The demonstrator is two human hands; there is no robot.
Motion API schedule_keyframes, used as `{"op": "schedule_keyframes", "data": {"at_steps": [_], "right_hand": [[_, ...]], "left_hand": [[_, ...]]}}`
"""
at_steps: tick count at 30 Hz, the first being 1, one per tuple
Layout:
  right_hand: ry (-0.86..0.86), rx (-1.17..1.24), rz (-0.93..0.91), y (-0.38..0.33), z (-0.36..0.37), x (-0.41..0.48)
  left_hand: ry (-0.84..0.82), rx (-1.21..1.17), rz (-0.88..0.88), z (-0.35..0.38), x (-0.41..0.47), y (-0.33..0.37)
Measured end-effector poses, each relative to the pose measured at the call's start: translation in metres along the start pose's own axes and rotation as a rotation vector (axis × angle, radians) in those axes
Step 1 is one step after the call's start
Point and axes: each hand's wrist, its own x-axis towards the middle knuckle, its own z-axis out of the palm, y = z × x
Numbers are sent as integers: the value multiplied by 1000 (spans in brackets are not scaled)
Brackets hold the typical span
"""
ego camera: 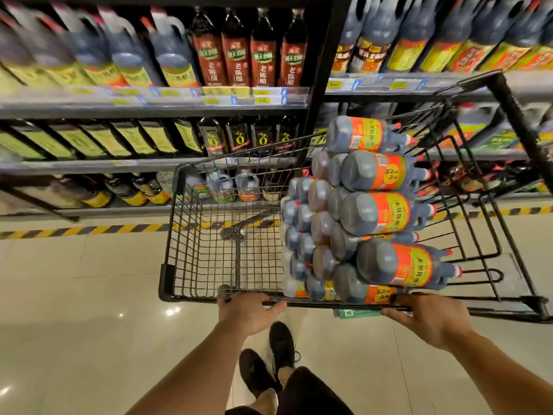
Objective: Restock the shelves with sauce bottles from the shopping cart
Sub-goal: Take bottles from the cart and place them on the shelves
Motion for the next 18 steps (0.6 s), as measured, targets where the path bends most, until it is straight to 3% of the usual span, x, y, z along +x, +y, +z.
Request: {"op": "schedule_keyframes", "data": {"at_steps": [10,18], "right_hand": [[34,-13,30,-32,-13,-9],[312,13,136,-70,-24,-34]], "left_hand": [[56,-113,13,-6,-10,-21],[150,-294,158,-59,-17,-58]]}}
